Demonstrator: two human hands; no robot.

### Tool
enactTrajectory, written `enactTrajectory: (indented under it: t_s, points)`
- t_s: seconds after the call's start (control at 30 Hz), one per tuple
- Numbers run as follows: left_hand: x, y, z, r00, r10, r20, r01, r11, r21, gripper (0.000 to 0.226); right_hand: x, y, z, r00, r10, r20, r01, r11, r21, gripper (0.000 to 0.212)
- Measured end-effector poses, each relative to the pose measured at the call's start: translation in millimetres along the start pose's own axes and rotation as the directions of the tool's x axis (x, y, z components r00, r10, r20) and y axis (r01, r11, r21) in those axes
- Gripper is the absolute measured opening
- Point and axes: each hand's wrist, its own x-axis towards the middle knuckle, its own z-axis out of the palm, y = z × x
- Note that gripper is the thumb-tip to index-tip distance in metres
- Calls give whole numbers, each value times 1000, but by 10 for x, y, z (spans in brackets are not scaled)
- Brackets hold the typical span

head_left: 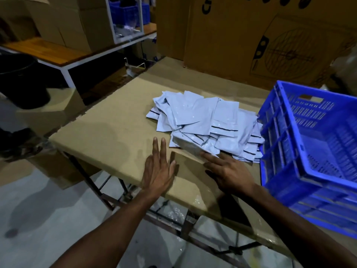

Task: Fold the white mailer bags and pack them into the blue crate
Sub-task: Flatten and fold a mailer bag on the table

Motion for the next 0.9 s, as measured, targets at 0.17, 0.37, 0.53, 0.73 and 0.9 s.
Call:
enactTrajectory:
  t_s: [0.17,0.37,0.53,0.73,0.9]
  points:
    - [-13,4,15,998,-11,64,7,998,65,78,112,17,-335,992,128,1,-123,946,299,42]
    - [-5,-12,47,994,-16,111,7,997,80,77,331,156,-167,967,124,221,-169,965,200,58]
    - [10,-35,78,991,-10,131,7,1000,21,71,279,-288,300,899,389,198,-409,910,66,41]
    - [101,-7,150,931,358,68,-361,932,30,46,190,-464,520,901,209,381,-311,922,230,65]
    - [6,178,271,917,317,244,-325,946,-8,51,119,-597,609,908,275,317,-392,825,407,60]
